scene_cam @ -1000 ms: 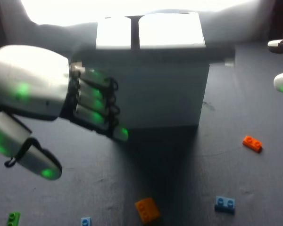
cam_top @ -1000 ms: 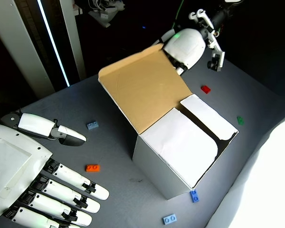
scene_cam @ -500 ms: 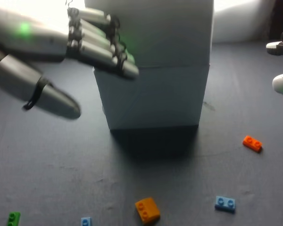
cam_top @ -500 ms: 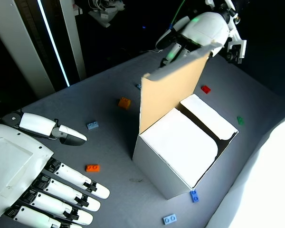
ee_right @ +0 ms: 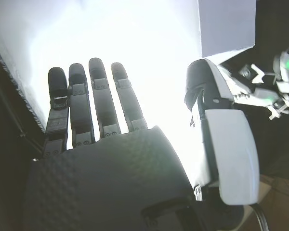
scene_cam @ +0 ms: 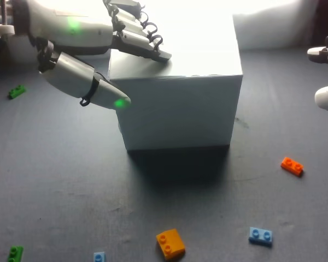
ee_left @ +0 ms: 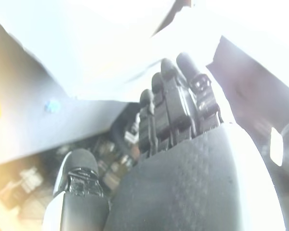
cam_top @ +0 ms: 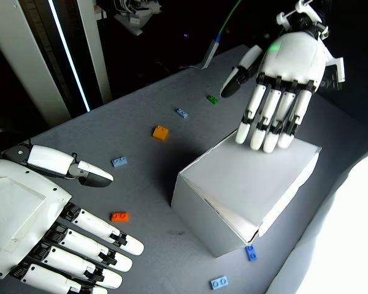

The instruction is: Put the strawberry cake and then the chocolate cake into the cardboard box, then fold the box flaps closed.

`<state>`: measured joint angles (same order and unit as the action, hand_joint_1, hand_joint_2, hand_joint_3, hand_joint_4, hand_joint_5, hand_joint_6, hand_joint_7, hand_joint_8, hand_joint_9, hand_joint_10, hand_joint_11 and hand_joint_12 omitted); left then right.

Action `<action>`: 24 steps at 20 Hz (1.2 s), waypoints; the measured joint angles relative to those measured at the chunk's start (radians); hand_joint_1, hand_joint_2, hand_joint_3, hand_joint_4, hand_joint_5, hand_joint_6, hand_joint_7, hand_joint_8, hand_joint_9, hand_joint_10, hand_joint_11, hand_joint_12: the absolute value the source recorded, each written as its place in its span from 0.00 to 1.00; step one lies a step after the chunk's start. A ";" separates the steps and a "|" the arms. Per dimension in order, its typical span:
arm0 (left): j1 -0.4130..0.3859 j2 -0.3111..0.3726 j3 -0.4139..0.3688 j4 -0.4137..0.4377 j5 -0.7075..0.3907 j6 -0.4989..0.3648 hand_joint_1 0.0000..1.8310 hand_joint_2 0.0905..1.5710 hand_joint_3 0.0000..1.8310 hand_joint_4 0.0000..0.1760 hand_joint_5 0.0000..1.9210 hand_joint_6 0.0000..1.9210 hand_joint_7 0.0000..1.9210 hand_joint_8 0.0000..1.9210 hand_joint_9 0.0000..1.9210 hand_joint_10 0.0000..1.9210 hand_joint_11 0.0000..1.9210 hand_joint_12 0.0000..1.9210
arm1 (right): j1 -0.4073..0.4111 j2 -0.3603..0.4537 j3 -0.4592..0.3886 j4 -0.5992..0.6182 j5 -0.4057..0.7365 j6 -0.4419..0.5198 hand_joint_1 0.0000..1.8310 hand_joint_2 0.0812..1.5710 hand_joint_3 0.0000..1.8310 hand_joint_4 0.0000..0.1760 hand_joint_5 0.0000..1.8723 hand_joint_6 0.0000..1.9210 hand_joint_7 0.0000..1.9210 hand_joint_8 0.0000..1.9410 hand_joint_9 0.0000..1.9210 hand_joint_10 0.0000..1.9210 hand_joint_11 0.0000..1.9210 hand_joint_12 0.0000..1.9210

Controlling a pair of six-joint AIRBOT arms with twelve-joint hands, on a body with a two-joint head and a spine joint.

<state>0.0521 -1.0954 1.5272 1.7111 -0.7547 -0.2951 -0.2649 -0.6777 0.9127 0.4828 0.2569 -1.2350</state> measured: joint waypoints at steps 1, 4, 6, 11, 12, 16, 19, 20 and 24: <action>0.001 -0.008 0.011 -0.003 0.011 -0.001 0.00 0.76 0.00 0.12 0.13 0.00 0.15 0.00 0.19 0.00 0.00 0.57 | 0.000 0.000 0.000 -0.001 0.000 0.000 0.00 0.78 0.00 0.00 0.10 0.00 0.15 0.00 0.14 0.01 0.00 0.38; 0.006 -0.025 0.030 -0.011 0.042 -0.001 0.00 0.76 0.00 0.11 0.14 0.00 0.15 0.00 0.19 0.00 0.00 0.57 | 0.000 0.000 0.000 -0.001 0.000 -0.001 0.00 0.78 0.00 0.00 0.11 0.00 0.15 0.00 0.13 0.00 0.00 0.36; 0.021 -0.024 0.030 -0.017 0.050 -0.008 0.00 0.75 0.00 0.10 0.15 0.00 0.16 0.00 0.20 0.00 0.00 0.57 | 0.000 0.000 0.000 -0.001 0.000 -0.001 0.00 0.78 0.00 0.00 0.11 0.00 0.14 0.00 0.13 0.00 0.00 0.36; 0.035 -0.024 0.030 -0.018 0.052 -0.019 0.00 0.76 0.00 0.09 0.13 0.00 0.16 0.00 0.19 0.00 0.00 0.56 | 0.000 0.000 0.000 -0.002 0.000 -0.002 0.00 0.78 0.00 0.00 0.11 0.00 0.15 0.00 0.14 0.00 0.00 0.38; 0.035 -0.024 0.030 -0.018 0.052 -0.019 0.00 0.76 0.00 0.09 0.14 0.00 0.16 0.00 0.19 0.00 0.00 0.56 | 0.000 0.000 0.000 -0.002 0.000 -0.002 0.00 0.78 0.00 0.00 0.11 0.00 0.14 0.00 0.14 0.00 0.00 0.38; 0.011 -0.024 0.034 0.016 0.041 -0.023 0.00 0.75 0.00 0.13 0.14 0.00 0.16 0.00 0.19 0.00 0.00 0.57 | 0.000 0.000 0.000 -0.003 0.000 -0.005 0.00 0.79 0.00 0.00 0.10 0.00 0.14 0.00 0.14 0.00 0.00 0.35; -0.036 -0.020 0.045 0.077 0.030 -0.022 0.00 0.76 0.00 0.12 0.14 0.00 0.16 0.00 0.19 0.00 0.00 0.57 | 0.000 0.000 0.000 -0.003 0.000 -0.007 0.00 0.79 0.00 0.00 0.11 0.00 0.14 0.00 0.14 0.00 0.00 0.34; -0.063 -0.010 0.055 0.081 0.030 -0.023 0.00 0.76 0.00 0.12 0.14 0.00 0.16 0.00 0.19 0.00 0.00 0.57 | 0.000 0.000 0.000 -0.003 0.000 -0.008 0.00 0.78 0.00 0.00 0.10 0.00 0.13 0.00 0.13 0.00 0.00 0.33; -0.134 0.020 0.081 0.126 0.019 -0.053 0.00 0.76 0.00 0.11 0.15 0.00 0.17 0.00 0.20 0.00 0.00 0.56 | 0.000 -0.001 0.000 -0.004 0.001 -0.009 0.00 0.78 0.00 0.00 0.13 0.00 0.16 0.00 0.15 0.01 0.00 0.39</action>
<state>-0.0814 -1.0752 1.6081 1.8370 -0.7357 -0.3481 -0.2649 -0.6788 0.9123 0.4786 0.2577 -1.2438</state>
